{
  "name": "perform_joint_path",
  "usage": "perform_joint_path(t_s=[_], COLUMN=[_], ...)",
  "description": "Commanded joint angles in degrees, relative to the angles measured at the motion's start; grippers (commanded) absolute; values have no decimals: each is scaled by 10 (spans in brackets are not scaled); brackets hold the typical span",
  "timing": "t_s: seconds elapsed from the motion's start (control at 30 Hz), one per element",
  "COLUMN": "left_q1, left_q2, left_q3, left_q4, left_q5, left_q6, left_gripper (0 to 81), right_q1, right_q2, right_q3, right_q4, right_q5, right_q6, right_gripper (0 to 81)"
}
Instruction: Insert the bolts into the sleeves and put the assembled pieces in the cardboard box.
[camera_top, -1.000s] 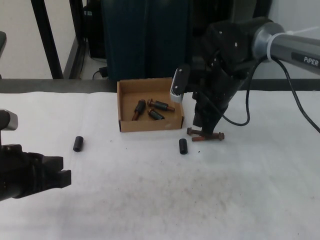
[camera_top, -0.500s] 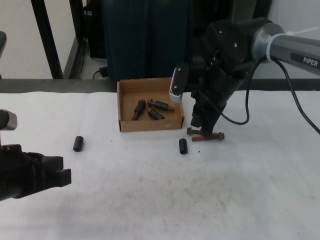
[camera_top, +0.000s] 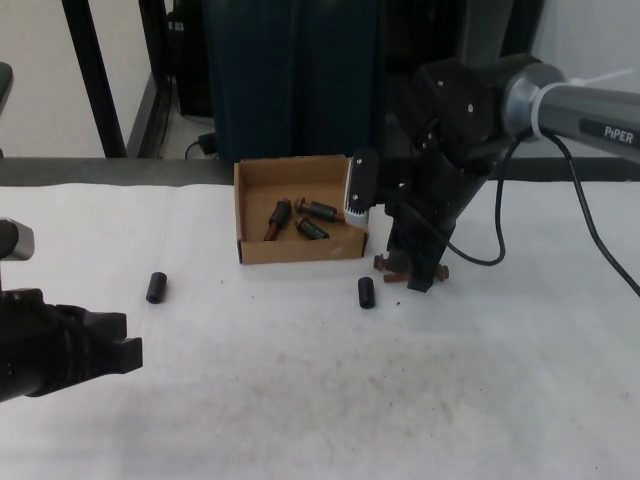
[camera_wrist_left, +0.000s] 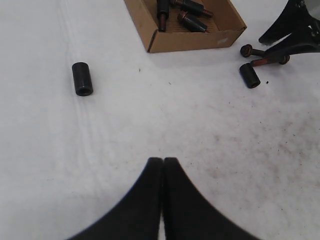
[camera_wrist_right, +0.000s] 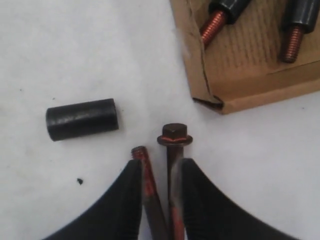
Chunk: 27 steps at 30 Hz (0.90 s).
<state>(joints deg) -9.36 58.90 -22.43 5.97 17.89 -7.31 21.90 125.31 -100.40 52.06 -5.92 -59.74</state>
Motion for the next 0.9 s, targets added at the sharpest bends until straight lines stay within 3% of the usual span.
perform_joint_path(t_s=[0.0, 0.47, 0.67, 0.87], left_q1=[0, 0, 0, 0], left_q2=[0, 0, 0, 0], left_q3=[0, 0, 0, 0], left_q4=[-9, -9, -11, -12], left_q5=[3, 3, 3, 3], left_q6=[-4, -4, -22, -28], left_gripper=[4, 4, 4, 4], right_q1=[-2, 1, 1, 1], right_q2=[-2, 38, 38, 38], right_q3=[6, 4, 4, 4], right_q4=[-24, -43, -53, -54], right_q5=[-4, 28, 26, 30], right_q6=[-8, -23, -22, -20], right_gripper=[258, 253, 19, 2])
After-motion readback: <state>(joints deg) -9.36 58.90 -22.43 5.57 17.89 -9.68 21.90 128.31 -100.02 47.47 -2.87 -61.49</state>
